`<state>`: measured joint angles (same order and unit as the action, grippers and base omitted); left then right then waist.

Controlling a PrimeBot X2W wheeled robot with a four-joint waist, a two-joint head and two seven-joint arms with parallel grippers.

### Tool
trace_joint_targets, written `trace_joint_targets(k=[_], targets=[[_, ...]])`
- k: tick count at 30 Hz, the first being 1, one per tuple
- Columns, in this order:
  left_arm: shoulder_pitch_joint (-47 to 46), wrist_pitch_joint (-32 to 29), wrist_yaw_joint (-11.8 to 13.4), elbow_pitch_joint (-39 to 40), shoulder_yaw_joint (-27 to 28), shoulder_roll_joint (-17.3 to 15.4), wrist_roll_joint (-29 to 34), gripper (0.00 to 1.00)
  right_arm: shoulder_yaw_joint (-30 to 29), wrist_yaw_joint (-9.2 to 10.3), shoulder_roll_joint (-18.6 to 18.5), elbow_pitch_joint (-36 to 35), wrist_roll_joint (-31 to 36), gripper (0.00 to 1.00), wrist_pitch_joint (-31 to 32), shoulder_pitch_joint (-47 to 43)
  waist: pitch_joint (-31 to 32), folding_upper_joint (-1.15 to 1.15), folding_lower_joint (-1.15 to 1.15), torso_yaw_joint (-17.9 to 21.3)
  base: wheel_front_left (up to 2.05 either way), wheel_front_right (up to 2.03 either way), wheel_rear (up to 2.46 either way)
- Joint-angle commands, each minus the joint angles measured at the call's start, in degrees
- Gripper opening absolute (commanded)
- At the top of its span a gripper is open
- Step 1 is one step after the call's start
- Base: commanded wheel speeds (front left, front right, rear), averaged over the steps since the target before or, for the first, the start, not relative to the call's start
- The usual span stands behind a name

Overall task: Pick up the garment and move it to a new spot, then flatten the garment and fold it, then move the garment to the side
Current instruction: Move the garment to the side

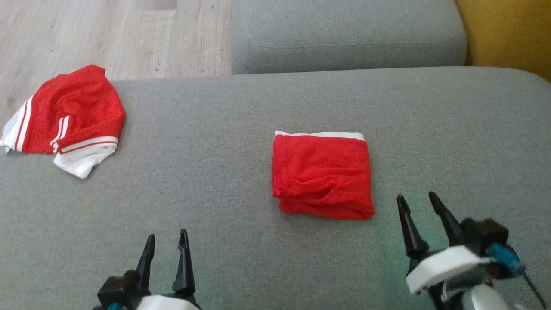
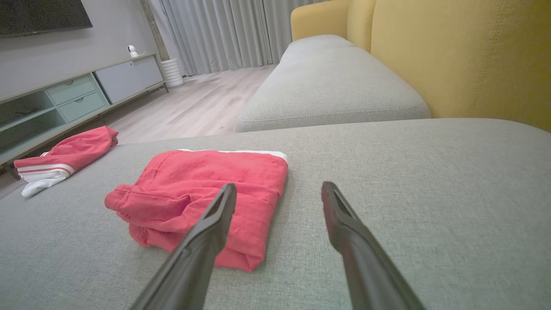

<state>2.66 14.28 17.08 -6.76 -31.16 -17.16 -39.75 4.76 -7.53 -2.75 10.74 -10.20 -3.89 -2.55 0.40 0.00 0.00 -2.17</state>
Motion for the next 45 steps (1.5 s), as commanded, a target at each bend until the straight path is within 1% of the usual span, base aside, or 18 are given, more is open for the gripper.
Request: trace_joint_targets(k=[1,4,6,11,14,18,24,25,26,27,28,29,30,33,37,38,41,45], targets=[[-2.9,0.7,-0.1,1.6,2.6,-0.2,0.6,1.0,0.6,0.04,-0.1,-1.8,0.6,1.0,0.8,4.5,-0.4,0.0,0.0,-0.2,0.0,0.0,0.0],[-3.5,0.7,-0.2,1.7,2.7,-0.2,0.7,1.0,-0.7,0.04,-0.1,-1.0,2.0,1.0,4.6,9.3,-1.6,0.0,0.0,-0.5,0.0,0.0,0.0],[-4.1,0.7,-0.3,1.7,2.6,0.0,0.8,1.0,-0.6,0.04,-0.1,0.7,1.9,1.0,8.1,13.0,-2.6,0.0,0.0,-1.1,0.0,0.0,0.0],[-5.8,0.7,-0.8,1.4,2.4,1.0,1.1,1.0,-2.0,0.04,-0.1,8.2,2.9,1.0,18.4,21.4,-5.3,0.0,0.0,-3.3,0.0,0.0,0.0],[-6.7,0.7,-1.3,0.9,2.5,1.7,1.2,1.0,-3.9,0.04,-0.1,12.6,3.6,1.0,22.7,25.1,-6.8,0.0,0.0,-5.0,0.0,0.0,0.0],[-7.2,0.7,-1.6,0.5,2.9,2.6,1.7,1.0,-5.8,0.04,-0.1,17.2,4.1,1.0,26.9,27.8,-8.1,0.0,0.0,-7.1,0.0,0.0,0.0],[-7.4,0.7,-2.8,-0.2,3.9,3.7,2.6,1.0,-5.8,0.04,-0.2,21.9,1.0,1.0,32.1,29.1,-8.9,0.0,0.0,-9.1,0.0,0.0,0.0],[-7.4,0.7,-2.9,-0.3,4.1,3.8,2.8,1.0,-5.6,0.04,-0.2,22.4,0.2,0.85,32.9,29.2,-9.0,0.0,0.0,-9.2,0.0,0.0,0.0],[-7.4,0.7,-2.9,-0.3,4.1,3.8,2.8,1.0,-5.6,0.04,-0.2,22.4,0.2,0.85,32.9,29.2,-9.0,0.0,0.0,-9.2,0.0,0.0,0.0],[-7.4,0.7,-3.1,-0.4,4.2,3.9,3.0,1.0,-5.3,0.04,-0.3,22.7,-0.3,0.67,33.3,29.4,-9.1,0.0,0.0,-9.2,0.0,0.0,0.0],[-7.4,0.7,-3.3,-0.6,4.2,3.9,3.3,1.0,-5.2,0.04,-0.6,22.8,-0.6,0.38,33.3,29.6,-9.2,0.0,0.0,-9.2,0.0,0.0,0.0],[-7.5,0.7,-3.4,-0.6,4.2,4.0,3.5,1.0,-5.0,0.04,-0.9,22.9,-0.9,0.23,33.3,29.8,-9.3,0.0,0.0,-9.1,0.0,0.0,0.0],[-7.5,0.7,-3.5,-0.6,4.2,4.0,3.8,1.0,-5.1,0.04,-1.1,22.9,-1.1,0.02,32.9,30.1,-9.5,0.0,0.0,-8.9,0.0,0.0,0.0],[-8.0,0.7,-3.9,-0.2,4.1,3.9,4.5,1.0,-4.7,0.04,-2.0,22.4,-1.3,0.0,30.9,31.1,-10.2,0.0,0.0,-7.7,0.0,0.0,0.0],[-8.9,0.7,-3.7,1.0,4.3,3.6,5.2,1.0,-3.6,0.04,-3.9,21.1,-1.3,0.0,27.9,31.8,-11.6,0.0,0.0,-3.9,0.0,0.0,0.0],[-9.4,0.7,-3.7,1.8,4.3,3.3,5.6,1.0,-3.7,0.04,-5.0,20.2,-1.4,0.0,26.6,32.1,-12.6,0.0,0.0,-1.4,0.0,0.0,0.0],[-10.4,0.1,-3.5,3.0,4.1,2.4,6.4,1.0,-4.6,0.04,-6.1,18.9,-1.3,0.0,24.7,32.8,-14.7,0.0,0.0,3.2,0.0,0.0,0.0],[-12.3,-1.4,-3.3,4.9,3.8,0.8,7.7,1.0,-6.2,0.04,-6.0,17.9,-1.2,0.0,22.0,34.4,-18.1,0.0,0.0,10.2,0.0,0.0,0.0]])
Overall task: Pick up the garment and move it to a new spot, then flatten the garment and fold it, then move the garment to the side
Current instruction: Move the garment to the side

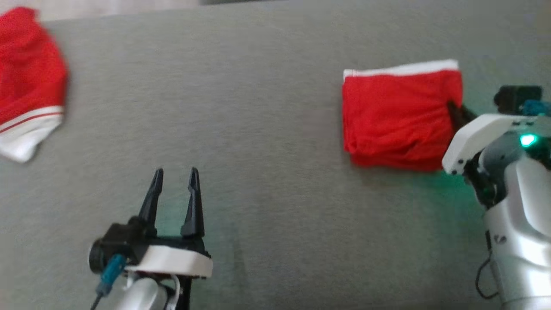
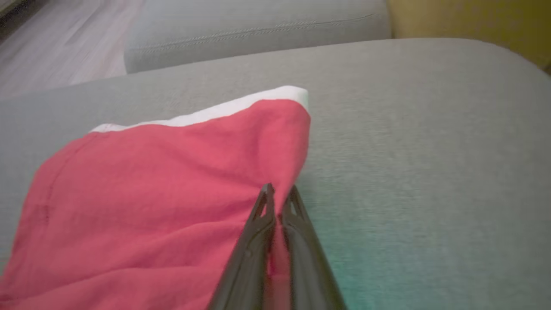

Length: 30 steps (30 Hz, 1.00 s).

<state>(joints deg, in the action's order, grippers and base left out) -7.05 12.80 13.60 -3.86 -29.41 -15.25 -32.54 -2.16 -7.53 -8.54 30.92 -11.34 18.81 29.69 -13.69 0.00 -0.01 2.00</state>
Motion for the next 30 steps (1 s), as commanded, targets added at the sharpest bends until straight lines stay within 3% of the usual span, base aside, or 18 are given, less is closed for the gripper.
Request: trace_joint_targets(k=[1,8,13,17,30], targets=[[-3.0,-0.5,0.3,2.5,1.9,-1.5,0.9,1.0,0.3,0.04,0.0,-2.4,0.0,0.0,-1.4,2.7,-4.8,0.0,0.01,7.8,0.0,0.0,0.0],[-6.3,-5.2,1.0,6.9,0.4,-4.2,3.8,1.0,-1.6,0.04,2.1,-1.3,0.3,0.0,-5.2,6.1,-9.7,0.0,0.01,17.5,0.0,0.0,0.0],[-7.8,-7.7,1.3,9.0,-0.4,-5.3,4.9,1.0,-1.1,0.04,3.2,0.4,0.2,0.0,-7.2,8.6,-11.5,0.0,0.01,20.3,0.0,0.0,0.0],[-8.5,-8.6,1.3,10.1,-0.9,-5.6,5.4,1.0,-0.5,0.04,2.2,1.5,0.7,0.0,-7.9,10.8,-12.6,0.0,0.01,19.6,0.0,0.0,0.0],[-9.3,-8.5,2.7,12.6,-0.1,-6.2,6.1,1.0,-4.9,0.04,-7.5,6.0,6.3,0.0,-6.8,20.1,-16.0,0.0,0.01,12.3,0.0,0.0,0.0]])
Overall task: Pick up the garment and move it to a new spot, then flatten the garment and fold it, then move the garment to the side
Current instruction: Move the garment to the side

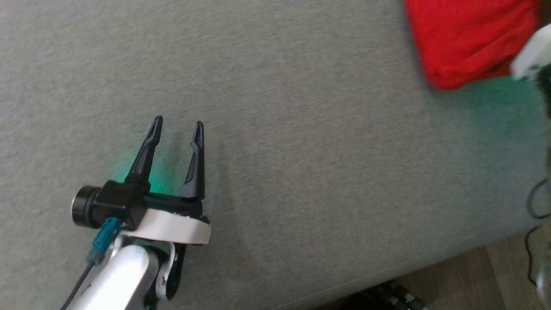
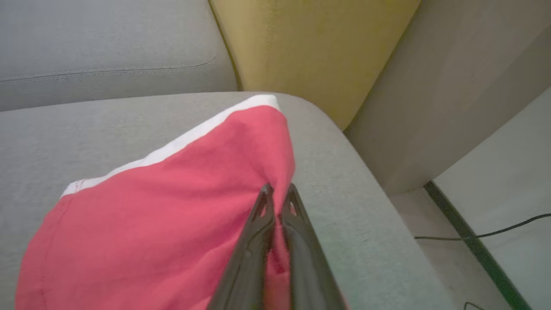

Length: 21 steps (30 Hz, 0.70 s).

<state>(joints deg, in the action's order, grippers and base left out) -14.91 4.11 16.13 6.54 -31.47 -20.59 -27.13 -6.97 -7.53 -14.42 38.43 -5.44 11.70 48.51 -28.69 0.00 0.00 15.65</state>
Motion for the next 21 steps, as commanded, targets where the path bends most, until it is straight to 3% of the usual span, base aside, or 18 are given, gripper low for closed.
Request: trace_joint_targets(k=[1,8,9,10,21], targets=[[-1.5,0.3,0.2,2.3,1.8,-0.8,0.7,1.0,-1.0,0.04,-2.5,-1.0,1.4,0.0,0.4,1.8,-1.2,0.0,0.0,-2.0,0.0,0.0,0.0],[-1.8,0.9,0.3,2.2,1.3,-0.1,0.7,1.0,-8.3,0.04,-6.1,1.2,6.9,0.02,-1.7,4.0,-2.3,0.0,0.0,-5.0,0.0,0.0,0.0],[-1.8,1.0,0.3,2.1,1.4,-0.2,0.6,1.0,-8.7,0.04,-6.0,1.3,7.5,0.6,-2.7,4.2,-2.4,0.0,0.0,-5.2,0.0,0.0,0.0],[-1.8,1.1,0.3,2.0,1.4,-0.2,0.6,1.0,-9.1,0.04,-5.9,1.4,8.1,1.0,-4.1,4.4,-2.4,0.0,0.0,-5.3,0.0,0.0,0.0],[-2.2,1.8,0.3,1.1,1.5,0.1,0.0,1.0,-7.7,0.04,-1.6,4.4,10.9,1.0,-12.4,6.8,-0.9,0.0,0.0,-5.5,0.0,0.0,0.0]])
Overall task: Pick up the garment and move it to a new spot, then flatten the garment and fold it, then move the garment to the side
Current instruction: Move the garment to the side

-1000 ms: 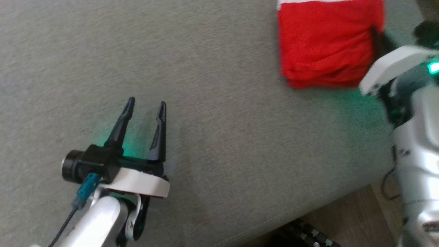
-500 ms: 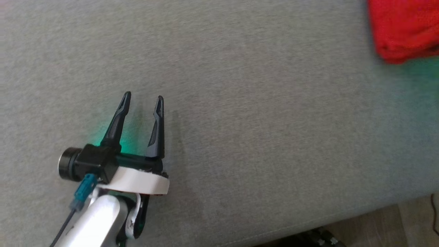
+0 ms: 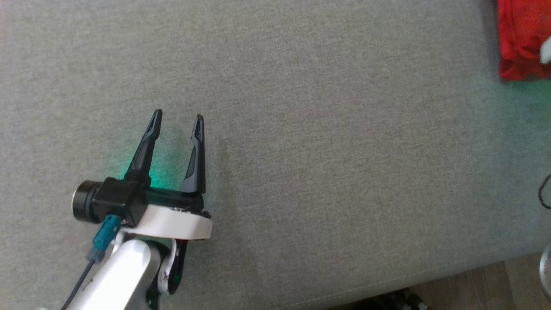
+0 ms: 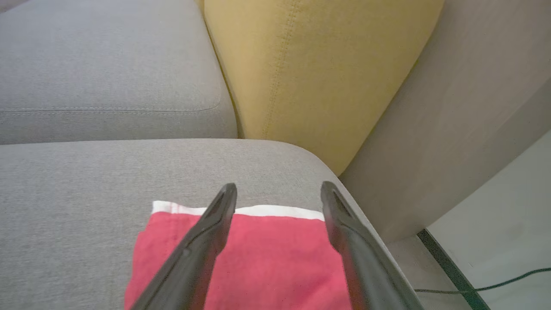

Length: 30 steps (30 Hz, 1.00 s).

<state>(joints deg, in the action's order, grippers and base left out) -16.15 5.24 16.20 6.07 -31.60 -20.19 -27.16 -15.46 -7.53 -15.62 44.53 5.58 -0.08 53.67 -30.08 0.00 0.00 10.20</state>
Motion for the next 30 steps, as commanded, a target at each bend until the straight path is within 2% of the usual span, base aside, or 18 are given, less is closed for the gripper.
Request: trace_joint_targets(k=[1,7,12,18,19,26,30], targets=[[-0.9,0.9,0.3,1.4,1.8,-0.2,-0.1,1.0,1.5,0.04,-0.1,-1.7,-0.2,1.0,-1.1,1.8,1.1,0.0,0.0,-0.1,0.0,0.0,0.0],[-0.5,3.3,0.3,-0.7,3.1,0.7,-1.7,1.0,5.8,0.04,2.2,-3.7,-1.6,1.0,-3.1,0.8,6.0,0.0,0.0,-1.4,0.0,0.0,0.0],[0.9,5.8,0.4,-3.7,5.1,1.5,-3.8,1.0,8.1,0.04,3.8,-7.9,-3.6,1.0,-4.1,-4.4,12.3,0.0,0.0,-4.0,0.0,0.0,0.0],[5.3,7.6,0.6,-7.4,7.2,2.3,-6.5,1.0,8.7,0.04,7.1,-17.2,-5.0,1.0,-3.4,-17.7,20.2,0.0,0.0,-7.9,0.0,0.0,0.0],[5.3,7.6,0.6,-7.4,7.2,2.3,-6.5,1.0,8.7,0.04,7.1,-17.2,-5.0,1.0,-3.4,-17.7,20.2,0.0,0.0,-7.9,0.0,0.0,0.0],[10.9,8.5,0.3,-10.5,7.4,3.1,-8.4,1.0,11.5,0.04,11.4,-30.7,-5.6,1.0,-1.5,-35.6,26.2,0.0,0.0,-12.0,0.0,0.0,0.0],[13.4,8.7,0.2,-12.0,7.3,3.4,-9.1,1.0,12.8,0.04,12.5,-36.2,-6.4,1.0,-1.5,-44.0,28.4,0.0,0.0,-13.4,0.0,0.0,0.0]])
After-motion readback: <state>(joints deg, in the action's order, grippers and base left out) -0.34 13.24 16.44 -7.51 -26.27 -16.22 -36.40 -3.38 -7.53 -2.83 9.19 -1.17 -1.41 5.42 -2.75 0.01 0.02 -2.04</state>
